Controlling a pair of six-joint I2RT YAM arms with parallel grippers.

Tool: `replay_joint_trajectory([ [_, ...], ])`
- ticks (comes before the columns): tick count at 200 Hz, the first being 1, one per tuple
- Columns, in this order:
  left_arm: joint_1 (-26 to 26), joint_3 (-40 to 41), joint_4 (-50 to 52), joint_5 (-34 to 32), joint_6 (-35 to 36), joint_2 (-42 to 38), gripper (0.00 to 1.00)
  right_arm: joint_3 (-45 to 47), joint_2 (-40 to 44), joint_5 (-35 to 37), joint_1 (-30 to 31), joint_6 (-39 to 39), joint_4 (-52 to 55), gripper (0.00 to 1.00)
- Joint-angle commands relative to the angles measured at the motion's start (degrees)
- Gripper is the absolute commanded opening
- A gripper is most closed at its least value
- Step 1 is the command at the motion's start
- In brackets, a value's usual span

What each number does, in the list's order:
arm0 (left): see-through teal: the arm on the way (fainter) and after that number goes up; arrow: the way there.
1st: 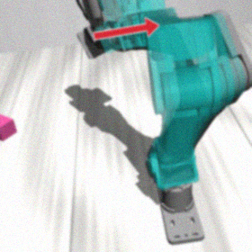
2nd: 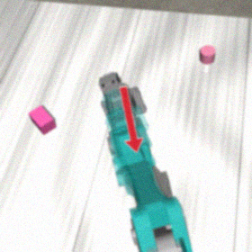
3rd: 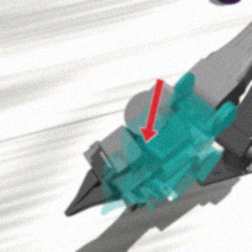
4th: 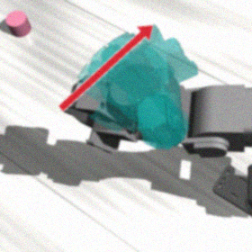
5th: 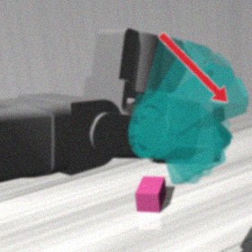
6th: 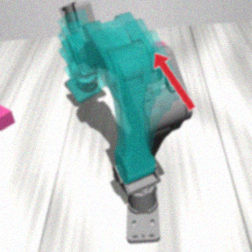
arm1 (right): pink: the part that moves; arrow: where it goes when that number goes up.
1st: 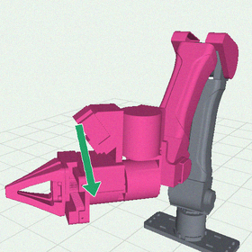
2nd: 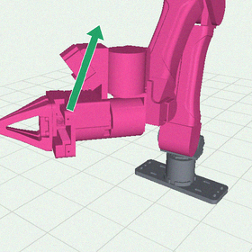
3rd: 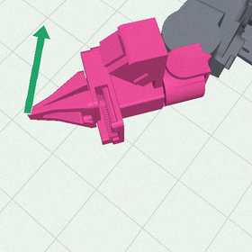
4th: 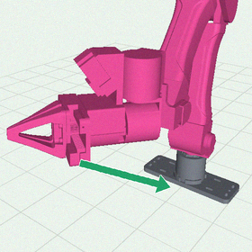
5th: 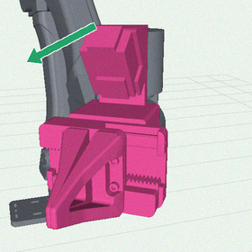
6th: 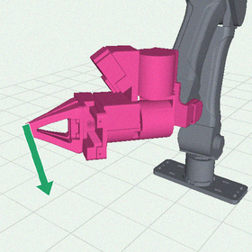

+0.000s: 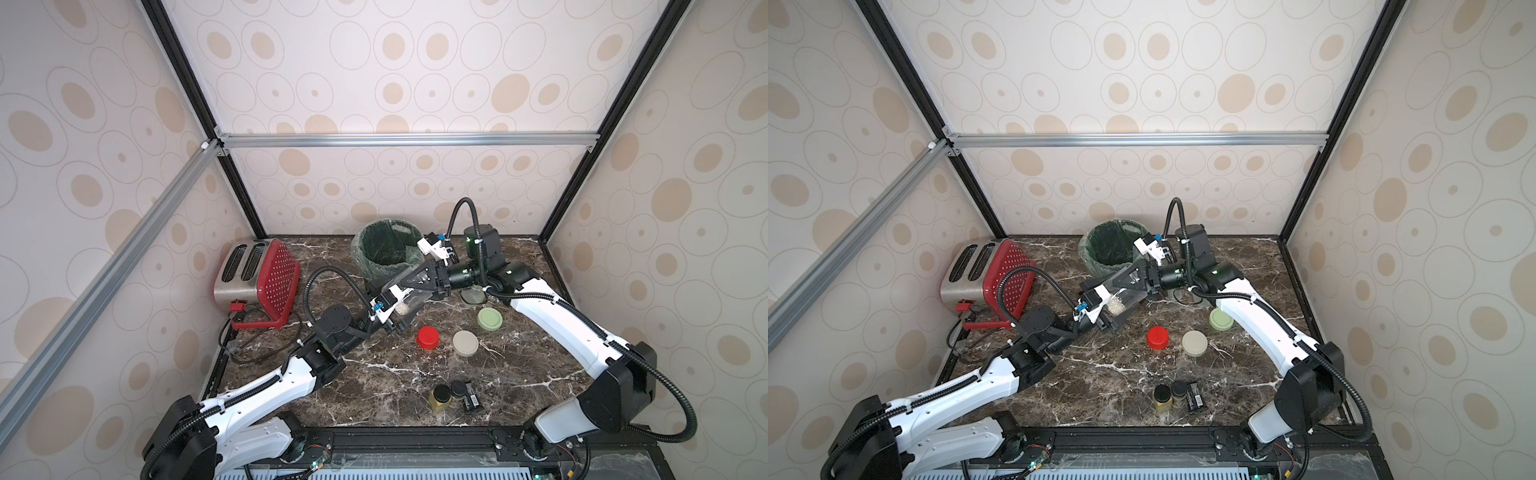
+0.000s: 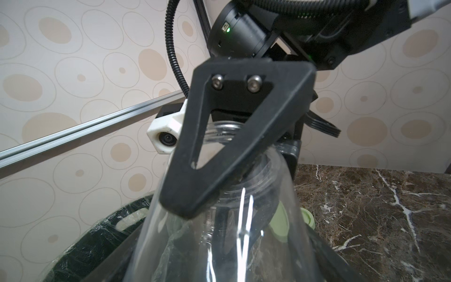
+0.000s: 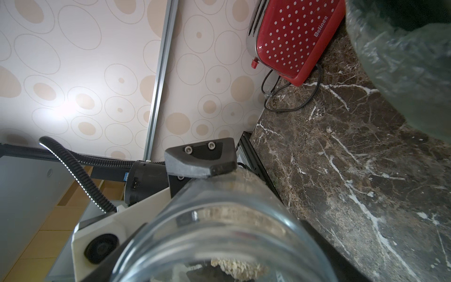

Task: Empty expired oatmeal from jars
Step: Pour the expired oatmeal into the trash bin.

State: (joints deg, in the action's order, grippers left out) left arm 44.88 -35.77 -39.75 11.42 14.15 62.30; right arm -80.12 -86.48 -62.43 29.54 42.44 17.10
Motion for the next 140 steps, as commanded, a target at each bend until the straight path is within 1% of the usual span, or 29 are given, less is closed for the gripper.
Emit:
replay_joint_trajectory([
  [1, -0.14, -0.85, 0.65, -0.53, 0.65, -1.47, 0.0, -0.95, -0.01, -1.86, -0.05, 1.01, -4.73, 0.49],
  [11, -0.15, -0.99, 1.98, -1.64, 0.2, -2.22, 0.0, -1.39, 0.12, -1.44, -0.07, -0.15, -3.58, 0.64],
  [19, -0.15, -1.05, 3.02, -2.46, -0.08, -2.84, 0.0, -1.89, 0.38, -0.65, -0.07, -1.5, -2.15, 0.73],
  [33, -0.15, -1.14, 4.89, -4.56, -0.92, -4.32, 0.0, -2.62, 1.09, 1.07, -0.13, -4.57, 0.96, 0.85],
  [42, -0.14, -1.17, 6.4, -5.59, -1.26, -5.44, 0.0, -2.97, 1.61, 2.05, -0.28, -6.41, 2.82, 0.9],
  [62, -0.1, -1.54, 9.75, -7.99, -2.42, -8.4, 0.0, -2.95, 2.95, 3.58, -0.91, -8.42, 5.02, 0.95],
  [94, -0.1, -3.6, 17.01, -10.9, -4.17, -11.65, 0.0, -2.38, 4.45, 5.02, -1.76, -10.41, 7.97, 1.0],
  [113, -0.13, -5.56, 21.69, -12.75, -5.65, -12.13, 0.0, -2.63, 5.41, 5.9, -2.49, -12.17, 10.4, 1.0],
  [140, -0.15, -10.93, 29.58, -14.92, -7.86, -11.11, 0.0, -4.16, 6.84, 11.06, -3.32, -16.92, 14.27, 0.99],
])
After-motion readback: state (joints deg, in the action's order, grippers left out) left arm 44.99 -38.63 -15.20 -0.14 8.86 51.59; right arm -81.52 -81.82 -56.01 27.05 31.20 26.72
